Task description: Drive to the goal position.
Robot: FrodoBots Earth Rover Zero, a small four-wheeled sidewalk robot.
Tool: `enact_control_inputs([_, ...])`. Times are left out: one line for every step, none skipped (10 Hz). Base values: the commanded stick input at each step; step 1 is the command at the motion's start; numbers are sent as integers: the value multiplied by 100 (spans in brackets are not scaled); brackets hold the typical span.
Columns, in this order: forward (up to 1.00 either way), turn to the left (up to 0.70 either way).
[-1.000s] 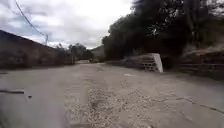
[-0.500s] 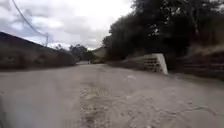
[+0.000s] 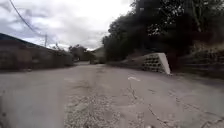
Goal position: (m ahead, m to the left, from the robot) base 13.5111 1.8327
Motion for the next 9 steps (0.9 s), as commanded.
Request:
enact_control_inputs([70,0])
enact_control_inputs([70,0])
enact_control_inputs([70,0])
enact_control_inputs([70,0])
enact_control_inputs([70,0])
enact_control_inputs([70,0])
enact_control_inputs([70,0])
enact_control_inputs([70,0])
enact_control_inputs([70,0])
